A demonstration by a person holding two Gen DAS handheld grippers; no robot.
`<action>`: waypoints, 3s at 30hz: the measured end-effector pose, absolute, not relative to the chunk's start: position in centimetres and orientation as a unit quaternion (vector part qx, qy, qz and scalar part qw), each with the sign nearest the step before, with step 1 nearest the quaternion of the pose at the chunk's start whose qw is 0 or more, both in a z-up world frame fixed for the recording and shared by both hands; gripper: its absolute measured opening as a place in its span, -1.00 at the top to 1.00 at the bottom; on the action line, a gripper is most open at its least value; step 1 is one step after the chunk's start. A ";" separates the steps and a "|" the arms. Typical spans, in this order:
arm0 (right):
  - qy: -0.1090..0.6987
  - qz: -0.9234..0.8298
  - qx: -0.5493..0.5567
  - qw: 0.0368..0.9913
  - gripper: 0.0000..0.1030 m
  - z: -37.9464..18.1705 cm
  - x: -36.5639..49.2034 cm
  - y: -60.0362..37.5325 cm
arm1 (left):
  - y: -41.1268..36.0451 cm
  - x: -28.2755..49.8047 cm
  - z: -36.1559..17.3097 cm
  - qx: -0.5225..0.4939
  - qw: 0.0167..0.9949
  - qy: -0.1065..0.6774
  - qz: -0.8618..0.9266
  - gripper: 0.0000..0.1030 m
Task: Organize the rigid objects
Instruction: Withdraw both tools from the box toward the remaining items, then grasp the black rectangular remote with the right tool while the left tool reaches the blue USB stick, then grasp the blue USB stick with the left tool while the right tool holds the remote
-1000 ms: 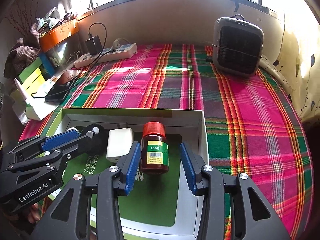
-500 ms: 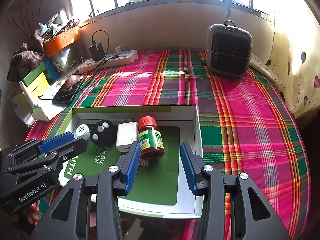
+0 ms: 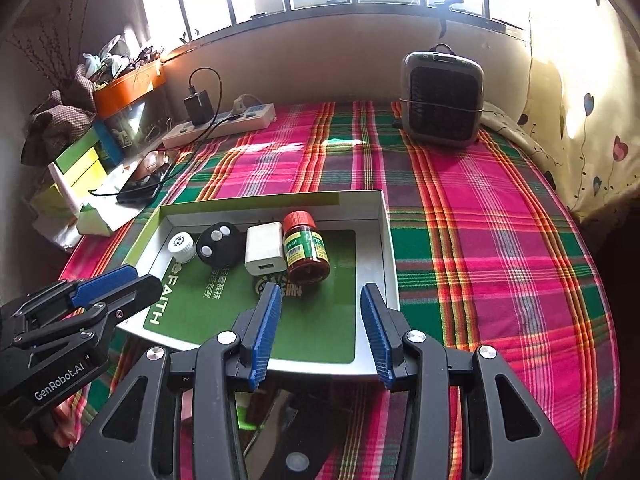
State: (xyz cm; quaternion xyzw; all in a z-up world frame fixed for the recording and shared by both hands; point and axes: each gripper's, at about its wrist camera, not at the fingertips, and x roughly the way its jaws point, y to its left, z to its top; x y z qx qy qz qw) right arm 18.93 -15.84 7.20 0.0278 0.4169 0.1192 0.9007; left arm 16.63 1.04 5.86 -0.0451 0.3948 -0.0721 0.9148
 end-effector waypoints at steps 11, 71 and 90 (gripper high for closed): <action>0.407 0.108 0.030 0.906 0.16 7.2 14.7 -17.2 | 2.5 12.8 5.0 -0.071 0.913 0.394 -0.074 0.26; 0.431 0.060 0.045 0.899 0.44 3.3 11.5 -21.1 | 0.5 10.8 1.1 -0.054 0.889 0.450 -0.065 0.22; 0.431 0.076 0.066 0.897 0.44 3.2 11.4 -21.8 | 0.7 10.8 0.9 0.000 0.891 0.453 -0.021 0.23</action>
